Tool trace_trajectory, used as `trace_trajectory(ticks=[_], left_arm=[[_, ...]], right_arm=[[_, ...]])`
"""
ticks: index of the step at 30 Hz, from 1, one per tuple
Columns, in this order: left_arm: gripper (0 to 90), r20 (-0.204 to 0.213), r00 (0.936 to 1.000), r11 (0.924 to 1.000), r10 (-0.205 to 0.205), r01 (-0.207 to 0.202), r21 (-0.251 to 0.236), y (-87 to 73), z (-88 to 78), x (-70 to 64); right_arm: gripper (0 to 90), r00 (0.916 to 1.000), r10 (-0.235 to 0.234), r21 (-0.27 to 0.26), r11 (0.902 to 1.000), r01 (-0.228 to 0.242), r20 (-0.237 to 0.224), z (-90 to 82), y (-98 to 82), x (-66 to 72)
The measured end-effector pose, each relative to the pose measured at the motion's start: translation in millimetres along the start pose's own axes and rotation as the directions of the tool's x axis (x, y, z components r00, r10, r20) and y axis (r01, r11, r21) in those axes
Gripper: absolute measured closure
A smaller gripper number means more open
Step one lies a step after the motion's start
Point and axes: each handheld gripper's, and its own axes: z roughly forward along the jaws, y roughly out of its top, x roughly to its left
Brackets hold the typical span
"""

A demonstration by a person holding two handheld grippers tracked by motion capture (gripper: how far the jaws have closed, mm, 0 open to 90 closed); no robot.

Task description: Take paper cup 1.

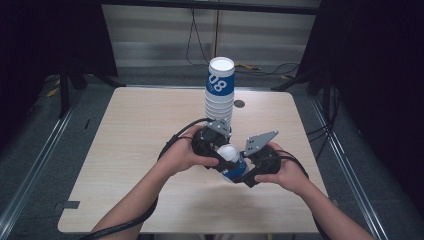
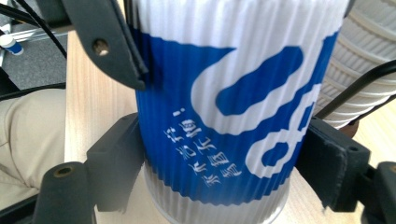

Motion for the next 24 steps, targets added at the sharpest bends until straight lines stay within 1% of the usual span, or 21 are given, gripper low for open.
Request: trace_trajectory(ticks=[1, 2, 4, 6, 7, 9, 11, 12, 13, 16, 17, 18, 19, 20, 22, 23, 24], left_arm=[[27.1, 0.000, 1.0000, 1.0000, 0.002, -0.002, 0.005, 0.1, -0.1, 0.0], [27.4, -0.001, 1.0000, 1.0000, 0.003, -0.003, -0.004, -0.2, 0.6, -0.3], [27.5, 0.004, 1.0000, 1.0000, 0.007, -0.007, 0.003, -0.2, 0.2, -0.9], [27.7, 0.006, 1.0000, 1.0000, 0.006, -0.006, -0.005, -0.6, -0.5, -0.8], [27.8, 0.007, 1.0000, 1.0000, 0.002, -0.002, -0.003, -0.6, -1.1, -0.8], [28.0, 0.007, 1.0000, 1.0000, -0.002, 0.002, -0.002, -1.1, -1.6, -1.1], [28.2, 0.008, 1.0000, 1.0000, 0.004, -0.004, 0.005, -1.3, -2.5, -0.3], [28.2, 0.007, 1.0000, 1.0000, -0.004, 0.004, -0.005, -2.0, -2.3, -1.0], [28.2, 0.011, 0.9999, 1.0000, -0.001, 0.002, -0.006, -2.7, -2.8, -0.3], [28.3, 0.017, 0.9998, 0.9996, -0.014, 0.014, -0.022, -4.8, -4.7, 0.5], [28.3, 0.021, 0.9996, 0.9992, -0.019, 0.020, -0.036, -5.8, -6.2, 1.1], [28.3, 0.021, 0.9996, 0.9992, -0.019, 0.020, -0.036, -5.8, -6.2, 1.1], [28.3, 0.018, 0.9997, 0.9992, -0.015, 0.016, -0.036, -6.1, -7.5, 1.4], [28.3, 0.019, 0.9995, 0.9988, -0.025, 0.026, -0.042, -6.0, -9.4, 1.4], [28.3, 0.021, 0.9994, 0.9984, -0.028, 0.029, -0.050, -6.3, -10.1, 1.8], [28.3, 0.020, 0.9993, 0.9981, -0.032, 0.033, -0.052, -6.5, -11.7, 2.1], [28.4, 0.020, 0.9993, 0.9981, -0.032, 0.033, -0.052, -6.5, -11.7, 2.1]], right_arm=[[20.8, 1.0000, 0.000, 0.000, 1.0000, 0.000, 0.000, 0.0, 0.0, 0.0], [20.8, 1.0000, -0.006, 0.008, 1.0000, 0.006, 0.005, -0.3, 0.2, 0.1], [20.7, 1.0000, -0.008, 0.009, 0.9999, 0.008, 0.001, -0.2, 0.2, 0.2], [20.6, 1.0000, -0.007, 0.004, 1.0000, 0.007, -0.002, -0.1, -0.1, 0.3], [20.5, 1.0000, -0.001, 0.000, 1.0000, 0.001, -0.001, 0.0, -0.1, 0.9], [20.3, 1.0000, -0.005, -0.006, 1.0000, 0.005, -0.005, 0.4, -0.1, 0.6], [19.9, 0.9999, -0.004, -0.016, 0.9999, 0.003, -0.010, 1.5, -1.0, 0.7], [19.6, 1.0000, -0.001, -0.019, 0.9998, 0.001, -0.009, 1.7, -1.3, 0.8], [19.6, 1.0000, -0.001, -0.019, 0.9998, 0.001, -0.009, 1.7, -1.3, 0.8], [18.8, 0.9998, 0.012, -0.033, 0.9994, -0.013, -0.014, 2.2, -1.8, 1.1], [17.6, 0.9988, 0.038, -0.058, 0.9976, -0.040, -0.030, 2.2, -2.9, 0.3], [17.6, 0.9988, 0.038, -0.058, 0.9976, -0.040, -0.030, 2.2, -2.9, 0.3], [17.2, 0.9986, 0.044, -0.072, 0.9964, -0.046, -0.030, 1.9, -3.3, -0.3], [13.0, 0.9982, 0.051, -0.085, 0.9949, -0.054, -0.031, 1.6, -4.1, -0.6], [12.9, 0.9976, 0.060, -0.090, 0.9940, -0.062, -0.035, 1.6, -4.6, -0.7], [12.8, 0.9976, 0.063, -0.108, 0.9920, -0.066, -0.031, 1.8, -5.8, -0.4], [12.8, 0.9976, 0.063, -0.108, 0.9920, -0.066, -0.031, 1.8, -5.8, -0.4]])
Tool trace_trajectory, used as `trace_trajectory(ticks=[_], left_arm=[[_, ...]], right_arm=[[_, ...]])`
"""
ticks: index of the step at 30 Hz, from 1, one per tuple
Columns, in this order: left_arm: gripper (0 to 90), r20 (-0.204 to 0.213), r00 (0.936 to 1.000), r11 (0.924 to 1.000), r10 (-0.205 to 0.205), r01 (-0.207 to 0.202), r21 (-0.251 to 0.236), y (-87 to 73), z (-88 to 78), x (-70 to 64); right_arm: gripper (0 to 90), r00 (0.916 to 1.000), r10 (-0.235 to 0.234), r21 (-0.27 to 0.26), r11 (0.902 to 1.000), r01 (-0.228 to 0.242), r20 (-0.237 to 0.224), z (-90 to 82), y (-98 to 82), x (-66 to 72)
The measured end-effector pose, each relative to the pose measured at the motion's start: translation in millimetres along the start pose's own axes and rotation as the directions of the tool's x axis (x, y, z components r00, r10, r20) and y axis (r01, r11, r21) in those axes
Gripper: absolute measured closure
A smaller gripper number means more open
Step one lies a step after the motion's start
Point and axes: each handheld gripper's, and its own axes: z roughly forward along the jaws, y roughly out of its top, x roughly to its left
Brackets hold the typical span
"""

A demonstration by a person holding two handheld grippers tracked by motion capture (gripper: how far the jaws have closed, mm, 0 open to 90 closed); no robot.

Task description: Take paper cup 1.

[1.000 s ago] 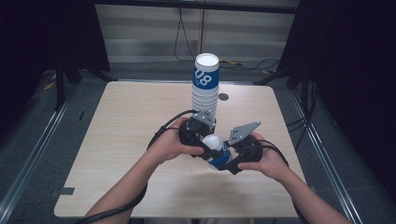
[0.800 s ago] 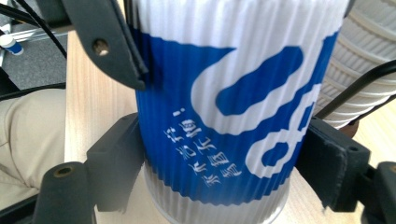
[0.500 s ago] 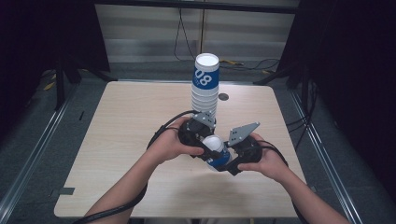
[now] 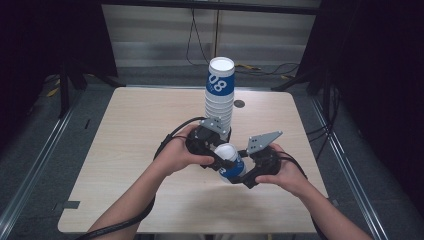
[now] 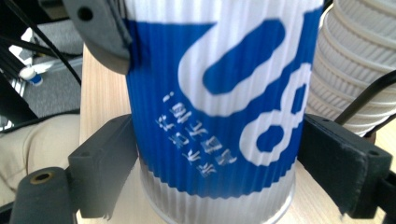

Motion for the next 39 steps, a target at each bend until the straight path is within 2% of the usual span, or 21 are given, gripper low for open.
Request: trace_trajectory(ticks=[6, 24, 39], left_arm=[[28.4, -0.005, 1.0000, 1.0000, -0.002, 0.002, 0.004, -1.8, -4.3, 1.4], [28.4, -0.016, 0.9974, 0.9952, -0.070, 0.069, -0.069, -9.3, -16.6, 7.7], [28.4, -0.028, 0.9958, 0.9922, -0.087, 0.085, -0.091, -10.4, -22.1, 8.2]], right_arm=[[12.5, 0.9999, 0.014, -0.037, 0.9992, -0.014, -0.002, -1.1, -3.7, -0.7], [12.4, 0.9986, 0.052, -0.141, 0.9888, -0.050, 0.011, -2.1, -18.6, -3.5], [12.0, 0.9981, 0.056, -0.149, 0.9874, -0.052, 0.025, 2.3, -22.7, -2.8]])
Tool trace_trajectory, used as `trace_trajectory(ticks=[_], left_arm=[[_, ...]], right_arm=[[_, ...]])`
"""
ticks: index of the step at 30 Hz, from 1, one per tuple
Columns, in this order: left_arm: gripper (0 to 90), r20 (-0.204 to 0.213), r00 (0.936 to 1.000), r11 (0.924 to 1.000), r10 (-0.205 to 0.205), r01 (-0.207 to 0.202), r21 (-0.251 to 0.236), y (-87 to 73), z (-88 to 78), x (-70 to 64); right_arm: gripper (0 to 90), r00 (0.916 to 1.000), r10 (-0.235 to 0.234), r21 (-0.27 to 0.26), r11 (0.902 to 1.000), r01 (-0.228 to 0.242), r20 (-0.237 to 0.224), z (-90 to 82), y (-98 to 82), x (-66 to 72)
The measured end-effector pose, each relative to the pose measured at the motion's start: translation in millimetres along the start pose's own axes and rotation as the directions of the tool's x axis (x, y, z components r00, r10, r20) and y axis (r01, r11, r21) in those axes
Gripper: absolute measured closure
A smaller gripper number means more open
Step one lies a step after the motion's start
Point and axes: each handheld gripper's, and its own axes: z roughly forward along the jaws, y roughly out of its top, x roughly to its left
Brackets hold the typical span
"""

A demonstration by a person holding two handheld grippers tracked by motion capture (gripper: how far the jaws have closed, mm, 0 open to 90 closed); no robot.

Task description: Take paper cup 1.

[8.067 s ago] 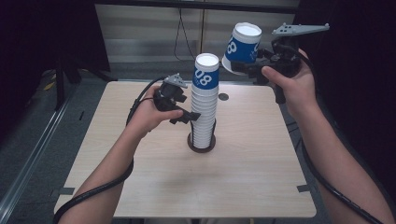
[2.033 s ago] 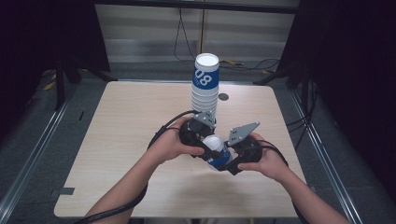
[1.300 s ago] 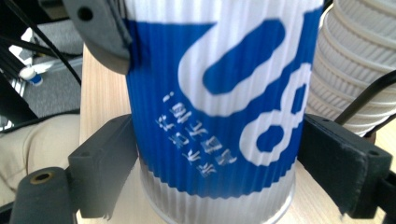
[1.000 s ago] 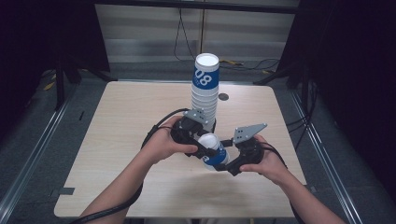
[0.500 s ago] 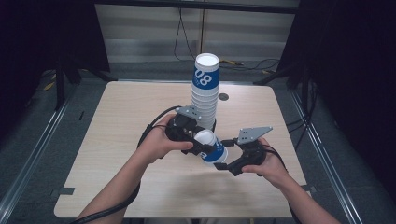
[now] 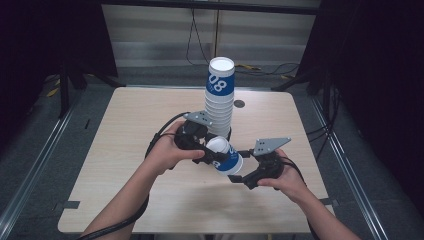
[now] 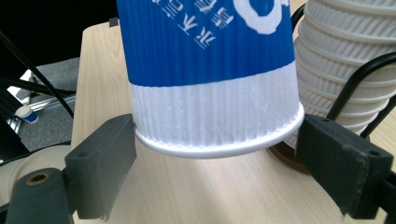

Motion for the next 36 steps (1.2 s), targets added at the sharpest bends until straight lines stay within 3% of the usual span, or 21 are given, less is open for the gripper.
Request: trace_trajectory(ticks=[20, 24, 25, 29, 36], left_arm=[[28.3, 0.012, 0.9999, 0.9999, -0.008, 0.008, -0.007, -2.2, 2.0, 0.0], [28.3, 0.004, 1.0000, 1.0000, -0.002, 0.002, -0.008, -2.6, 1.3, 0.4], [28.3, 0.000, 1.0000, 0.9998, -0.007, 0.007, -0.017, -3.4, 1.1, 1.0], [28.3, 0.003, 0.9999, 0.9998, -0.010, 0.010, -0.017, -4.2, 0.0, 2.0], [28.3, 0.008, 0.9999, 0.9999, -0.008, 0.008, -0.013, -2.2, 0.9, 1.1]], right_arm=[[13.4, 0.9999, 0.002, 0.001, 1.0000, -0.002, -0.014, 8.5, -2.6, 1.7], [18.6, 0.9999, -0.002, 0.001, 1.0000, 0.002, -0.014, 8.7, -2.0, 2.2], [23.3, 0.9998, -0.007, -0.007, 1.0000, 0.006, -0.017, 8.3, -2.0, 2.4], [24.9, 0.9998, -0.010, -0.007, 0.9999, 0.010, -0.015, 7.5, -1.6, 2.6], [18.0, 1.0000, -0.008, -0.008, 0.9999, 0.008, -0.006, 7.6, -1.1, 1.3]])
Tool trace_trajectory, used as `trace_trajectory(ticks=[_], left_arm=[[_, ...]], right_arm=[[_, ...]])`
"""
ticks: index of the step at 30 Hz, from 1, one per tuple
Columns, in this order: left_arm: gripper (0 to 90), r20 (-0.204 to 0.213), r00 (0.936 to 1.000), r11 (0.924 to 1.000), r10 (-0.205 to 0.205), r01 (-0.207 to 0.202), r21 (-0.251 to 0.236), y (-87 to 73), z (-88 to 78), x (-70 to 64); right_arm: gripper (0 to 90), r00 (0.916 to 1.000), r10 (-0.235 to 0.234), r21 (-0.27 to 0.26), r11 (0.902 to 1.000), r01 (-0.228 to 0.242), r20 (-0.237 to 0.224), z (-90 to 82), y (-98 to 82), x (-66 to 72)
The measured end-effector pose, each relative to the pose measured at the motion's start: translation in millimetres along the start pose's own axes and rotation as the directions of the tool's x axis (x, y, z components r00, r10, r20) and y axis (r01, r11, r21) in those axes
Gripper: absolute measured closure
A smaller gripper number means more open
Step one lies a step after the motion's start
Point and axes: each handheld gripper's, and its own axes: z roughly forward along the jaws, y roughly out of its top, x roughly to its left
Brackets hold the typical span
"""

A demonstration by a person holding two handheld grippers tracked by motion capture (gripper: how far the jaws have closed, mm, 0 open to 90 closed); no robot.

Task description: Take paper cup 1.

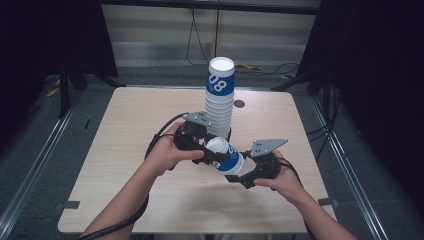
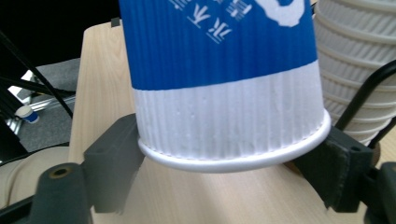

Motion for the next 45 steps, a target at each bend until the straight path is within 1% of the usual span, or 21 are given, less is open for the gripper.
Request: trace_trajectory(ticks=[3, 4, 10, 12, 13, 14, 15, 22, 26, 30, 32, 33, 34, 36, 37, 40, 41, 42, 45], left_arm=[[28.3, 0.004, 1.0000, 1.0000, 0.000, 0.000, 0.001, 0.2, 0.8, -0.3], [28.3, 0.004, 1.0000, 1.0000, 0.001, -0.001, 0.009, 0.5, 1.1, -0.7], [28.3, 0.008, 1.0000, 1.0000, 0.001, -0.001, 0.004, 0.2, 2.8, -0.2], [28.3, 0.009, 1.0000, 1.0000, 0.001, -0.001, 0.003, 0.3, 3.3, -0.5], [28.3, 0.004, 1.0000, 1.0000, 0.004, -0.004, 0.008, 0.7, 3.4, -0.9], [28.3, 0.005, 1.0000, 1.0000, 0.004, -0.004, 0.008, 0.8, 3.5, -0.9], [28.3, 0.007, 1.0000, 0.9999, 0.006, -0.006, 0.016, 1.3, 3.3, -1.1], [28.3, 0.009, 0.9999, 0.9998, 0.004, -0.005, 0.021, 0.6, 4.3, -1.3], [28.3, 0.011, 0.9999, 0.9998, 0.002, -0.002, 0.018, -1.1, 3.9, -0.8], [28.3, 0.006, 1.0000, 0.9998, 0.000, 0.000, 0.018, -1.0, 2.8, -1.0], [28.3, 0.008, 1.0000, 0.9998, 0.001, -0.002, 0.021, -0.7, 2.9, -1.1], [28.3, 0.007, 1.0000, 0.9994, 0.005, -0.006, 0.033, -0.2, 3.0, -1.3], [28.3, 0.007, 1.0000, 0.9994, 0.005, -0.006, 0.033, -0.2, 3.0, -1.3], [28.3, 0.010, 0.9999, 0.9998, 0.002, -0.002, 0.018, -1.2, 4.9, -1.4], [28.3, 0.012, 0.9999, 0.9996, 0.006, -0.007, 0.027, -1.2, 4.7, -1.0], [28.4, 0.013, 0.9999, 0.9996, 0.004, -0.004, 0.026, -2.5, 5.7, -1.0], [28.4, 0.014, 0.9999, 0.9993, 0.006, -0.007, 0.038, -2.6, 5.1, -0.6], [28.4, 0.015, 0.9999, 0.9996, 0.001, -0.001, 0.029, -3.3, 5.5, -0.5], [28.4, 0.016, 0.9999, 0.9997, -0.006, 0.006, 0.024, -3.7, 4.5, -0.3]], right_arm=[[17.0, 1.0000, 0.000, 0.000, 1.0000, 0.000, -0.002, 0.1, 0.2, -0.1], [16.2, 1.0000, -0.005, 0.003, 1.0000, 0.005, -0.001, 0.2, 0.4, -0.1], [16.2, 1.0000, 0.002, 0.002, 1.0000, -0.002, -0.002, 0.2, -0.6, -0.5], [12.6, 1.0000, 0.009, 0.004, 1.0000, -0.009, 0.000, 0.3, -0.8, -0.6], [12.6, 0.9999, 0.013, 0.009, 0.9999, -0.013, 0.009, 0.1, -0.8, -0.9], [12.6, 1.0000, 0.004, 0.010, 0.9999, -0.004, 0.009, -0.2, -0.7, -1.0], [12.6, 1.0000, 0.004, 0.010, 0.9999, -0.004, 0.009, -0.2, -0.7, -1.0], [12.4, 0.9999, -0.010, 0.020, 0.9997, 0.010, 0.006, 1.8, 0.3, 0.1], [13.0, 1.0000, -0.002, 0.017, 0.9999, 0.002, -0.004, 3.5, -0.7, 0.4], [12.4, 1.0000, -0.001, 0.016, 0.9999, 0.001, 0.001, 3.8, -0.4, 0.0], [12.2, 1.0000, -0.005, 0.017, 0.9998, 0.005, 0.003, 3.6, 0.2, 0.4], [11.2, 0.9999, -0.010, 0.023, 0.9997, 0.010, 0.005, 4.2, 0.9, 0.6], [11.2, 0.9999, -0.010, 0.023, 0.9997, 0.010, 0.005, 4.2, 0.9, 0.6], [10.7, 0.9998, -0.017, 0.030, 0.9994, 0.017, 0.008, 4.9, 1.3, 1.0], [10.8, 0.9997, -0.024, 0.028, 0.9993, 0.024, 0.009, 5.3, 1.2, 1.2], [12.3, 0.9996, -0.029, 0.029, 0.9992, 0.029, 0.002, 6.7, 0.7, 2.5], [12.4, 0.9994, -0.034, 0.029, 0.9990, 0.034, 0.002, 7.1, 0.4, 2.8], [12.6, 0.9994, -0.035, 0.030, 0.9989, 0.035, 0.000, 7.4, 0.2, 2.8], [13.7, 0.9993, -0.036, 0.029, 0.9989, 0.036, 0.001, 6.7, 0.5, 2.9]])
